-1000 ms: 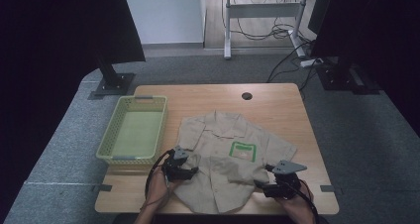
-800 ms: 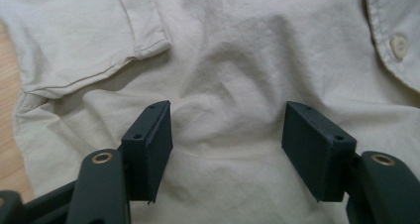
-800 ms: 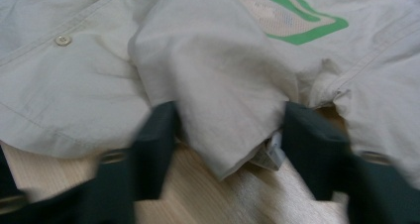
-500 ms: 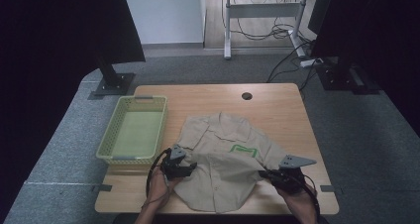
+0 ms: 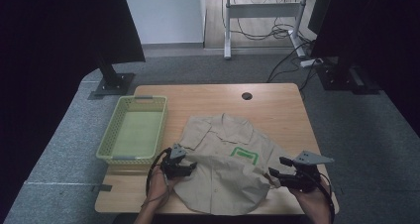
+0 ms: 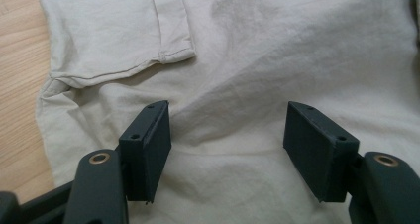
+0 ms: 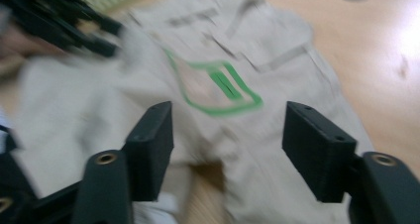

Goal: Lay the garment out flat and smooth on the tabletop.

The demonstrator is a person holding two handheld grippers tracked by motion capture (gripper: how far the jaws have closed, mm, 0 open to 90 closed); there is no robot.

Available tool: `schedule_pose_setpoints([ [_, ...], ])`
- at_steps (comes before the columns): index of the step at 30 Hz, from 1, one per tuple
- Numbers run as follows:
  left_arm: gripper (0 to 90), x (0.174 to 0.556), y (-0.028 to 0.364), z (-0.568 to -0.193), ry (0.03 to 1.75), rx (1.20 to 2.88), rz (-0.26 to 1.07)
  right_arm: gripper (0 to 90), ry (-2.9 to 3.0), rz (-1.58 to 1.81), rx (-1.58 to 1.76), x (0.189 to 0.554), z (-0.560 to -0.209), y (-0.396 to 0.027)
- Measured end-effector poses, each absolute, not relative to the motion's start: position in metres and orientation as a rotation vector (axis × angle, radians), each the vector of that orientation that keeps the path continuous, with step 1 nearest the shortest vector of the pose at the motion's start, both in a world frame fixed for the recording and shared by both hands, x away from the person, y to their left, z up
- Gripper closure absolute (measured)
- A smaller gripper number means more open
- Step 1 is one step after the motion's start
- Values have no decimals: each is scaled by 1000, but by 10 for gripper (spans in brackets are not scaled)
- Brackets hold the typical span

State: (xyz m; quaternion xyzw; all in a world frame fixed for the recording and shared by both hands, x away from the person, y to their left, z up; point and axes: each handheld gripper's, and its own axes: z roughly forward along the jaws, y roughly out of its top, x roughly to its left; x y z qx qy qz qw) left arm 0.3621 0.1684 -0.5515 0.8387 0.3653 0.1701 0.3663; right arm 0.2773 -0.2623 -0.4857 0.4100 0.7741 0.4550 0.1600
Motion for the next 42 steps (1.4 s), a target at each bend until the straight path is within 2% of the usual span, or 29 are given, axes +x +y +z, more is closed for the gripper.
schedule_pose_setpoints([
  [1,341,362,168,-552,939,2156,437,346,2212,1300,1171,277,-486,-262],
  [2,340,363,169,-552,942,2154,438,319,2186,1201,1283,288,-510,-268],
  [3,339,365,169,-552,946,2150,441,313,2184,1165,1316,292,-518,-270],
  [9,332,366,169,-552,951,2144,446,280,2236,1004,1349,311,-554,-269],
  [14,317,365,167,-553,950,2144,447,281,2213,955,1325,322,-556,-270],
  [21,266,360,161,-553,887,2173,415,281,2123,935,1411,369,-556,-291],
  [26,261,359,161,-554,879,2167,415,260,2121,903,1400,384,-548,-290],
  [34,263,361,161,-554,908,2155,431,221,2168,1111,1235,342,-505,-264],
  [42,266,367,163,-554,969,2131,457,205,2219,1290,1158,283,-494,-250],
])
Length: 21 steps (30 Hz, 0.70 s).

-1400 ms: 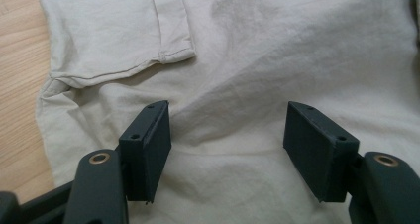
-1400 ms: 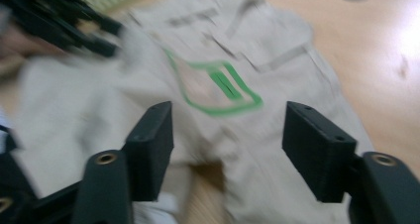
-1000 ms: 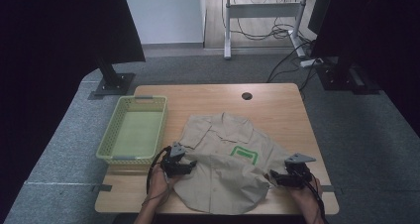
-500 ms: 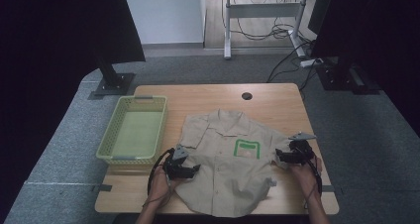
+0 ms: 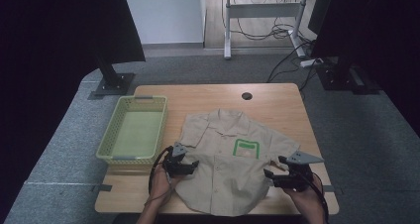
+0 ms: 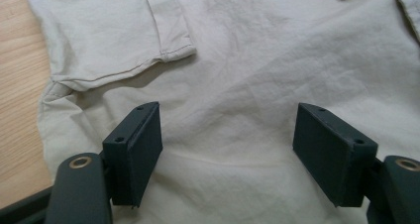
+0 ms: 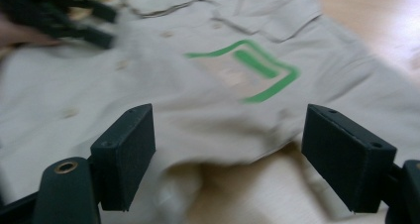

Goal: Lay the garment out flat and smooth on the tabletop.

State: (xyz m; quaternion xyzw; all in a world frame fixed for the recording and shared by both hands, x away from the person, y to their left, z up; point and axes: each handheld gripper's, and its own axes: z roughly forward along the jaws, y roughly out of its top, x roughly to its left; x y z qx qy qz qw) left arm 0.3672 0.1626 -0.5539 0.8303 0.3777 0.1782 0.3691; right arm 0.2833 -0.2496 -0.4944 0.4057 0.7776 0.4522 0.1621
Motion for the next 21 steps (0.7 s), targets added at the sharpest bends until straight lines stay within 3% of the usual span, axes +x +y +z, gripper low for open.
schedule_pose_setpoints([
  [5,266,367,163,-554,972,2130,459,216,2271,1321,1171,256,-509,-245],
  [8,266,367,163,-554,973,2130,460,273,2301,1284,1182,252,-528,-241],
  [13,266,367,163,-554,977,2129,462,725,2427,1387,1198,255,-548,-233],
  [15,267,367,163,-554,978,2130,463,801,2437,1460,1177,249,-541,-232],
  [18,267,367,163,-554,979,2129,463,807,2402,1552,1137,231,-520,-239],
  [21,267,367,163,-554,979,2129,463,694,2344,1509,1106,214,-497,-250],
])
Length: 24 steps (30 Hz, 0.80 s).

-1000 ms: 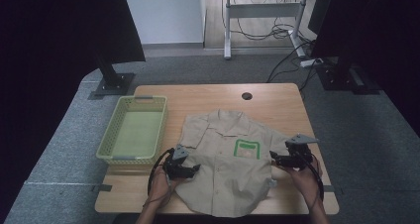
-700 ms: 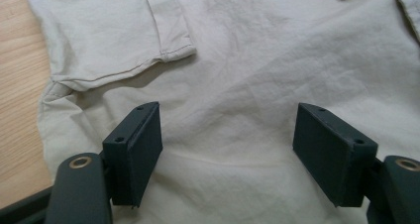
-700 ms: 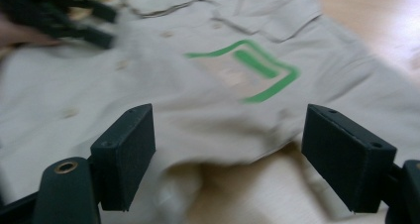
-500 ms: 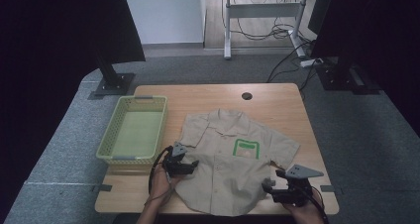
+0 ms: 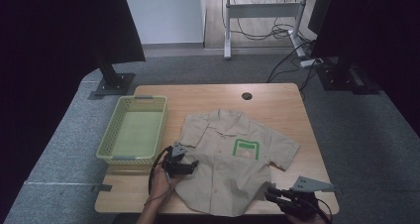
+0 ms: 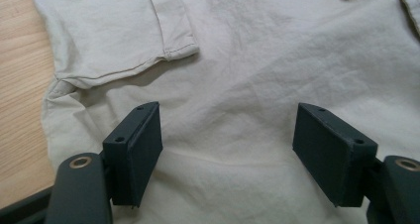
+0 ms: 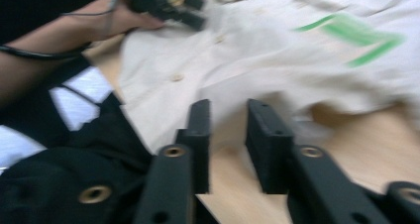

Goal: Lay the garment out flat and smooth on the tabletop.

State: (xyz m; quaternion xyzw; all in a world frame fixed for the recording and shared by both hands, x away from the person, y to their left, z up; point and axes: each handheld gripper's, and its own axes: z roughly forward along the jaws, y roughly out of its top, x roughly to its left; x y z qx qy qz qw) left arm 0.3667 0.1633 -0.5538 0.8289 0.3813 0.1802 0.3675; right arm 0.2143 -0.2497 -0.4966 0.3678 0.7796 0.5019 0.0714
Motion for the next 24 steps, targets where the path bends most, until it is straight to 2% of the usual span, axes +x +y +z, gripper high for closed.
schedule_pose_setpoints([
  [5,264,366,164,-554,977,2130,461,533,2232,1386,1108,215,-476,-263],
  [12,275,362,164,-552,952,2158,440,340,2220,1337,1095,243,-479,-246],
  [14,332,360,162,-546,948,2190,444,313,2230,1326,1063,247,-481,-236],
  [16,340,355,163,-537,930,2165,446,299,2248,1324,1026,250,-482,-227],
  [19,343,348,166,-523,905,2134,363,281,2273,1306,984,257,-485,-213],
  [24,337,339,170,-526,892,2211,325,274,2366,1183,989,277,-510,-193],
])
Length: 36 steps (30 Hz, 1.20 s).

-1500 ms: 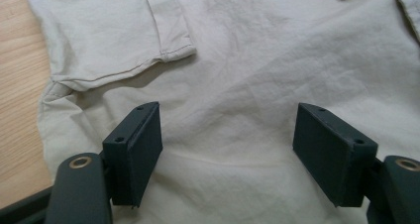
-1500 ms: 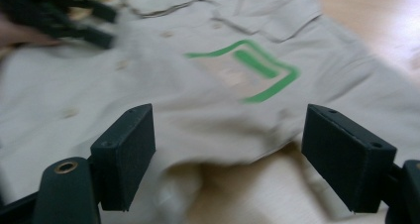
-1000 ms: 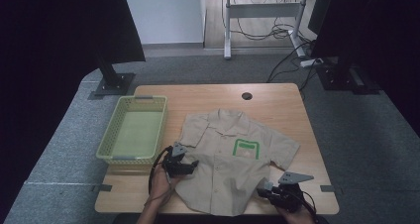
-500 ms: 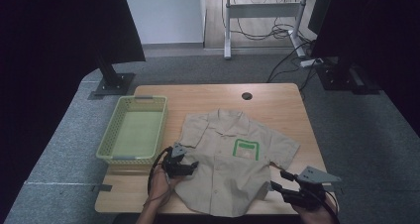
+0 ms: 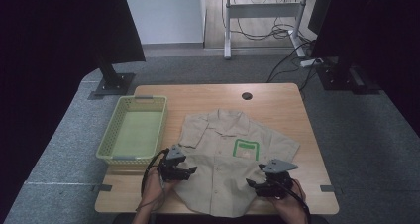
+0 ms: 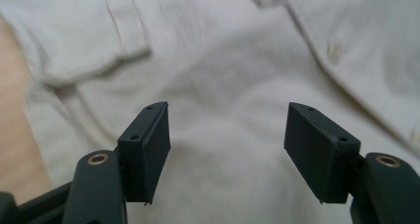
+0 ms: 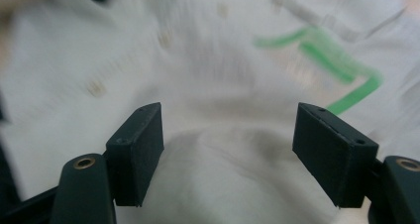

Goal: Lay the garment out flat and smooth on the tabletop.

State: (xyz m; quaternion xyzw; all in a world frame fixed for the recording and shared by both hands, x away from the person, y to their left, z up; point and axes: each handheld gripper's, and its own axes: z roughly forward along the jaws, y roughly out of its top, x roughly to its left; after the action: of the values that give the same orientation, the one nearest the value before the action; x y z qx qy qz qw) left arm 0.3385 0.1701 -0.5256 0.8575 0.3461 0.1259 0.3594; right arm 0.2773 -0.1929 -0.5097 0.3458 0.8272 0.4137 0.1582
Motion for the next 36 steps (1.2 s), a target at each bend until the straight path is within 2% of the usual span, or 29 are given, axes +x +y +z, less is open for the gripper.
schedule_pose_setpoints([
  [8,337,339,171,-537,909,2257,344,266,2427,1012,1086,299,-554,-193],
  [17,335,340,168,-537,905,2236,365,277,2379,993,1145,319,-554,-229],
  [22,332,346,161,-535,913,2230,422,275,2405,960,1160,317,-551,-240],
  [25,333,353,153,-530,902,2231,458,263,2400,973,1157,313,-542,-239],
  [31,396,380,127,-516,855,2265,515,232,2328,1057,1109,324,-516,-227],
  [36,463,406,111,-524,893,2310,521,202,2342,1075,1094,344,-520,-209],
])
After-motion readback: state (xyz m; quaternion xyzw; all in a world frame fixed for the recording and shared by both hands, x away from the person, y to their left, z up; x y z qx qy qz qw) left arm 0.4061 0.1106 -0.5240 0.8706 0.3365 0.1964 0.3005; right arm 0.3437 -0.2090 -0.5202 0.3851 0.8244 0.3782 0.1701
